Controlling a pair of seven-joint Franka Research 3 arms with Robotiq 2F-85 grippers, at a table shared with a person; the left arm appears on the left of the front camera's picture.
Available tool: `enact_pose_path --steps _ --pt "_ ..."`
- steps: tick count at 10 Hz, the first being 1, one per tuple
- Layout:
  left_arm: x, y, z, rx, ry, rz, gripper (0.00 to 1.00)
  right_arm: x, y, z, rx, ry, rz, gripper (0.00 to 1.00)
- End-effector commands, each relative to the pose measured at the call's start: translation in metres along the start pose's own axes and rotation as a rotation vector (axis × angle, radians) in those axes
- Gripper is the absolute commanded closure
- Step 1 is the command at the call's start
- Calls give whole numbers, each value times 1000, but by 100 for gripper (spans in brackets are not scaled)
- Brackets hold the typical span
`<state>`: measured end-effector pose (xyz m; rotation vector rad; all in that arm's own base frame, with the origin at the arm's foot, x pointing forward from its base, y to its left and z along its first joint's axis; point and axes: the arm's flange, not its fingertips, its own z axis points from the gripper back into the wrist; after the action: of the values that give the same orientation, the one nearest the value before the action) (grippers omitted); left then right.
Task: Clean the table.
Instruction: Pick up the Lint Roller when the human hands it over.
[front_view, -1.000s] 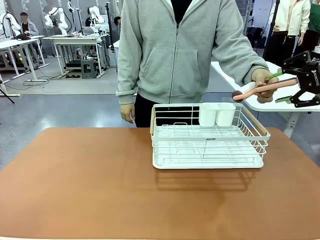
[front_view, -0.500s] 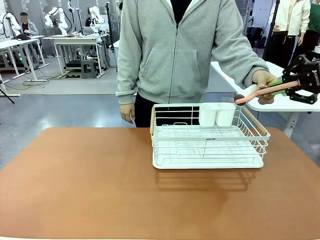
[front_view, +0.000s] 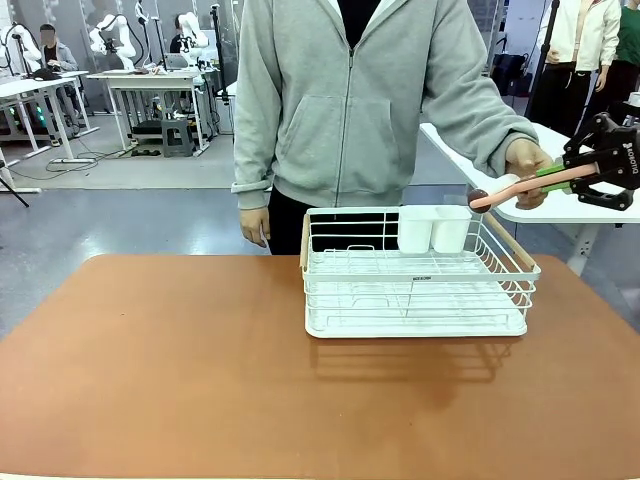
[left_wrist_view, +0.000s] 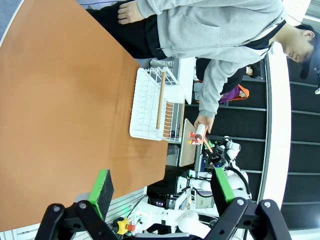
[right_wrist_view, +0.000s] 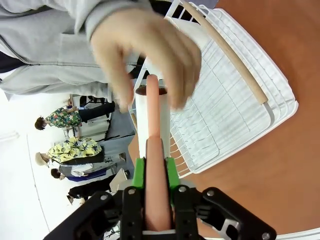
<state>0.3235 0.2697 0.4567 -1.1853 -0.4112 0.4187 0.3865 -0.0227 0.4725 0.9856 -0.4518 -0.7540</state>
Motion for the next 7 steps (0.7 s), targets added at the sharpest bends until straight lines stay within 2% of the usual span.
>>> enact_pose_path --steps 1,7 --pt "-2 -1 2 -12 3 -5 0 -1 0 -1 -3 6 2 97" --pt "-2 -1 2 -12 3 -5 0 -1 0 -1 -3 6 2 97"
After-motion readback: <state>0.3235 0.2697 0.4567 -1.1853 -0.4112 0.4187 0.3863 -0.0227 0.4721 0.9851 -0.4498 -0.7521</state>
